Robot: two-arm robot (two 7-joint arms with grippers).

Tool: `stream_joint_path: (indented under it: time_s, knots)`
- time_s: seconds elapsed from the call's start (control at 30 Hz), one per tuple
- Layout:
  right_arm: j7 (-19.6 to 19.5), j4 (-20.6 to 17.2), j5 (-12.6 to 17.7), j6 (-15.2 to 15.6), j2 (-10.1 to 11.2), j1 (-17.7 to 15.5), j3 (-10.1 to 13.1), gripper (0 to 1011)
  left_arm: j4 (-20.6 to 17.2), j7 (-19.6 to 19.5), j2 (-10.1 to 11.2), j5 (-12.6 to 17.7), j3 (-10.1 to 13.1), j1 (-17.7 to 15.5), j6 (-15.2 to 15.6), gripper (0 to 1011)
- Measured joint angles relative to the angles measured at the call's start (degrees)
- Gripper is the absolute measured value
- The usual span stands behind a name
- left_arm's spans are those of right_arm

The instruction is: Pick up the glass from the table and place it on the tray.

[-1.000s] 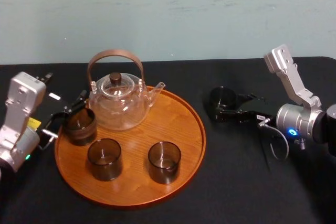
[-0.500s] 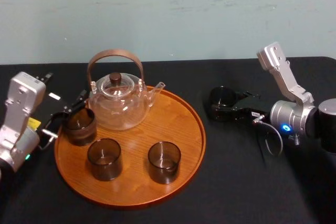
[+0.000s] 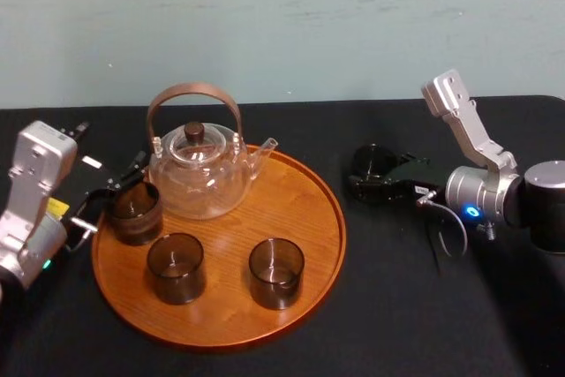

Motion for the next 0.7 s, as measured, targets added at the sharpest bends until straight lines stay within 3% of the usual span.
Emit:
stream_joint_path:
  time_s: [0.7]
  knots:
    - [-0.16,0.91,-0.79,0.14,-0.56,0.35,0.06,987,0.00,0.00,0.00,0.00,0.00,0.00,0.00,1001]
